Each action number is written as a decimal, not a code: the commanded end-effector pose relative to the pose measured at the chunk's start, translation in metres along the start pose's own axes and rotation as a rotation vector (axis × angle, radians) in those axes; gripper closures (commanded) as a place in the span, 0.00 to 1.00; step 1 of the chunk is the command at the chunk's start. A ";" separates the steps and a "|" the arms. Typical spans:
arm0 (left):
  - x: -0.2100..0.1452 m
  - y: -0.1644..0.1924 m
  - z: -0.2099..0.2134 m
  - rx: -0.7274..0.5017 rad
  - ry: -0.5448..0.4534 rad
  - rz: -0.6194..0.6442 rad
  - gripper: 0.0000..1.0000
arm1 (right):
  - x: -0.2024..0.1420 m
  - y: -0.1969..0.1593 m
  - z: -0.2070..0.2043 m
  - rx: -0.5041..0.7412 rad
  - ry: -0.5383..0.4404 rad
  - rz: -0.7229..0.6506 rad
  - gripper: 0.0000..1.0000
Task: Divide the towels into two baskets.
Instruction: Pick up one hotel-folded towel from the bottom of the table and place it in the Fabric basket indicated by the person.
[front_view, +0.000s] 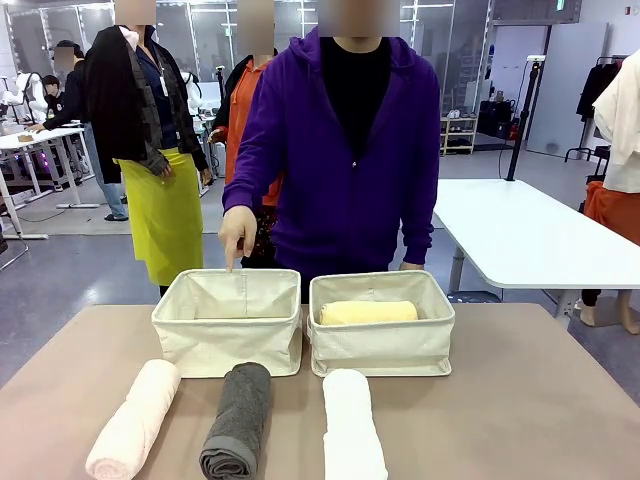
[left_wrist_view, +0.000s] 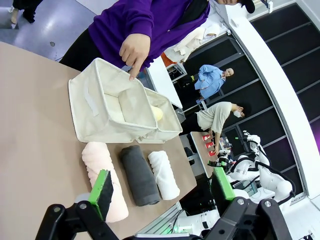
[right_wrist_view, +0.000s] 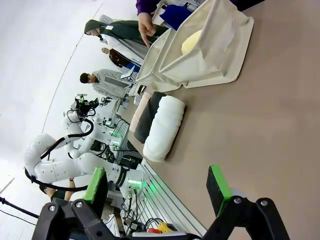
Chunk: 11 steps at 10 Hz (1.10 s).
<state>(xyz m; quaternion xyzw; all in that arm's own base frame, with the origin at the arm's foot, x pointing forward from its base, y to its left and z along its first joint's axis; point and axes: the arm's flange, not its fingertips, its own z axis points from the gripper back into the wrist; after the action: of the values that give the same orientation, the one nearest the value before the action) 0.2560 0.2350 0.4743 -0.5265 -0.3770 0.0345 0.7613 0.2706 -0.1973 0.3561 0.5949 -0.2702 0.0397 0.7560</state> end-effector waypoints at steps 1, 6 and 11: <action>0.000 0.000 0.000 0.000 0.000 0.000 0.00 | -0.001 0.003 -0.001 0.006 -0.010 0.012 0.00; -0.033 -0.036 -0.101 0.322 0.338 0.025 0.00 | -0.001 0.003 -0.001 0.006 -0.010 0.012 0.00; -0.080 -0.026 -0.170 0.493 0.552 -0.039 0.00 | -0.001 0.003 -0.001 0.006 -0.010 0.012 0.00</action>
<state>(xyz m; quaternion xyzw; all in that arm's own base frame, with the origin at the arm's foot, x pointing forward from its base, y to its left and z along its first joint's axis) 0.3260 0.0803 0.4609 -0.3374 -0.1512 -0.0307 0.9286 0.2717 -0.1967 0.3563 0.5945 -0.2686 0.0411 0.7568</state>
